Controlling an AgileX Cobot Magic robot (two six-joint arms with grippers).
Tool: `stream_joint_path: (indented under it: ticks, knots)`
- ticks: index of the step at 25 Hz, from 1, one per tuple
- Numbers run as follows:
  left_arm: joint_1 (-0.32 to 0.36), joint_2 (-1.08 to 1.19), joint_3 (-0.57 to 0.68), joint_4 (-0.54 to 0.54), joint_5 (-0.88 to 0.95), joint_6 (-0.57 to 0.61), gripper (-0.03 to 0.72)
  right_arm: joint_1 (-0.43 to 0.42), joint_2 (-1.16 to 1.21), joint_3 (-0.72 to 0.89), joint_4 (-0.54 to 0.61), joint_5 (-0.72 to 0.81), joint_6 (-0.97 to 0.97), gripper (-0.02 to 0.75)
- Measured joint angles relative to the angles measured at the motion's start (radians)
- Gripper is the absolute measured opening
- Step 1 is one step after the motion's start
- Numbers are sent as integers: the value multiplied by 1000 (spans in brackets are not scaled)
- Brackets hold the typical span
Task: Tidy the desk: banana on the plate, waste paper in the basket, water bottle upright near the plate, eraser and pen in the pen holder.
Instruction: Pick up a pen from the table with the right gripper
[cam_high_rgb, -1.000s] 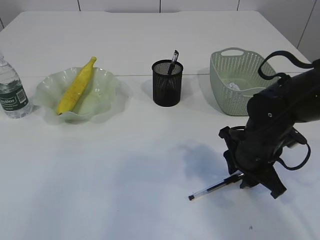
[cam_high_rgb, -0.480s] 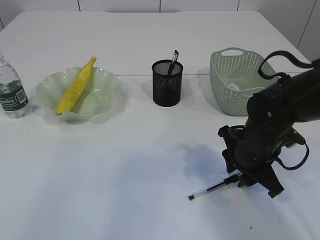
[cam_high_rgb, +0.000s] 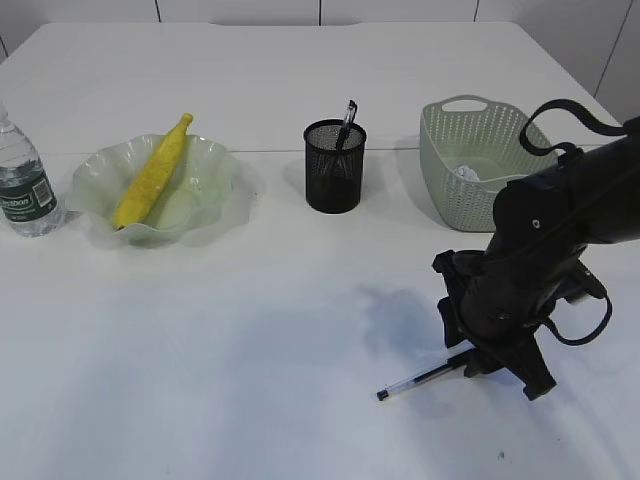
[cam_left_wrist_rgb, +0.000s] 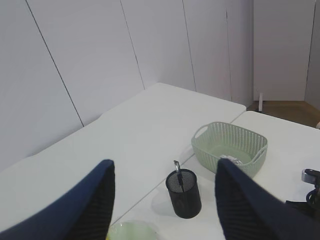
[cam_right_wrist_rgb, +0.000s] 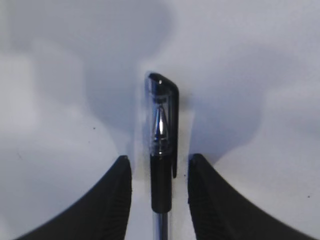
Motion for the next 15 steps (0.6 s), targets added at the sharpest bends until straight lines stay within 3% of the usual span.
stream_joint_path:
  ticks: [3,8,15]
  knots:
    - [0,0,0,1,0,0,443,0,0,0,2,-5,0,281]
    - [0,0,0,1,0,0,443,0,4,0,11,-7,-2,190]
    - [0,0,0,1,0,0,443,0,4,0,22,-7,-2,172]
